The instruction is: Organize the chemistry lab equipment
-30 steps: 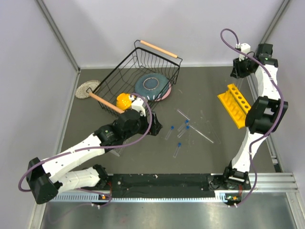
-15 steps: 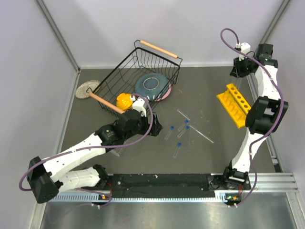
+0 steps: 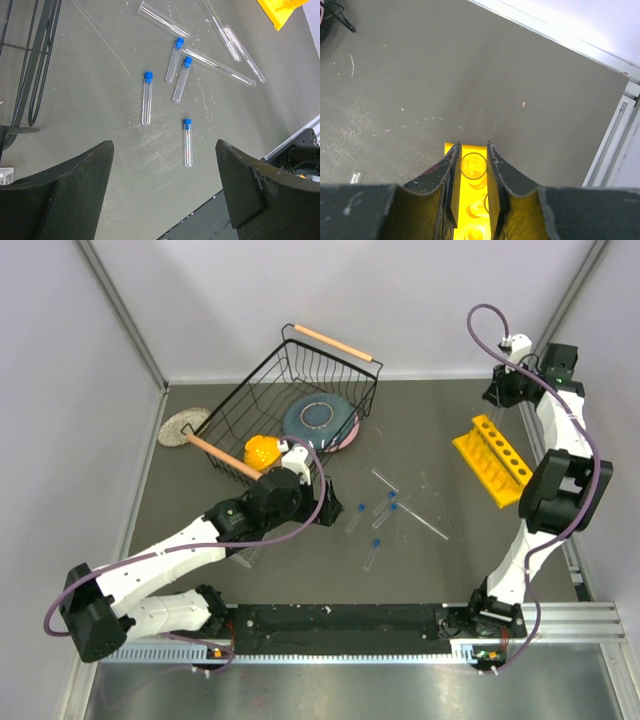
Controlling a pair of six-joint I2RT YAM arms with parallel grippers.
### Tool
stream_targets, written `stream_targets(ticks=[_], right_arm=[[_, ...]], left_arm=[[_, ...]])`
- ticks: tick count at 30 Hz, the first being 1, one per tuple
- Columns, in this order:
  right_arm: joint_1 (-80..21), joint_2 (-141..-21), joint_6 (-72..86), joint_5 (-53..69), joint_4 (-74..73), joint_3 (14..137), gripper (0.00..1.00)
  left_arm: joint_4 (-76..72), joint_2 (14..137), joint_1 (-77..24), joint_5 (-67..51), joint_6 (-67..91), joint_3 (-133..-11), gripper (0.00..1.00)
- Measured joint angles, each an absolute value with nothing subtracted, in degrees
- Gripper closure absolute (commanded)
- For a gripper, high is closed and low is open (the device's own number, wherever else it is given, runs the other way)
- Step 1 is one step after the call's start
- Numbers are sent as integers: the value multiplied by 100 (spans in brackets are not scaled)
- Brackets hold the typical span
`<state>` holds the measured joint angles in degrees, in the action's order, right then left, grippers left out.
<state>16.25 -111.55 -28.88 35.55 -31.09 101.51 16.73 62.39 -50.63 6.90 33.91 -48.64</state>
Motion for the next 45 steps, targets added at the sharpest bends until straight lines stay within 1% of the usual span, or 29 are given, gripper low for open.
stream_targets(ticks=[18, 33, 41, 45], right_arm=[[1785, -10521, -2563, 3920, -1638, 8814, 84], [2023, -10348, -1984, 4130, -937, 8359, 82], [2032, -10348, -1925, 4125, -954, 8370, 77], [2034, -10357, -1933, 4123, -1122, 8458, 70]], left_arm=[[1675, 6239, -5063, 642, 3391, -4866, 11], [1673, 6239, -5063, 626, 3389, -4866, 11], [1673, 6241, -5065, 622, 3389, -4866, 11], [1673, 6241, -5063, 624, 3389, -4866, 11]])
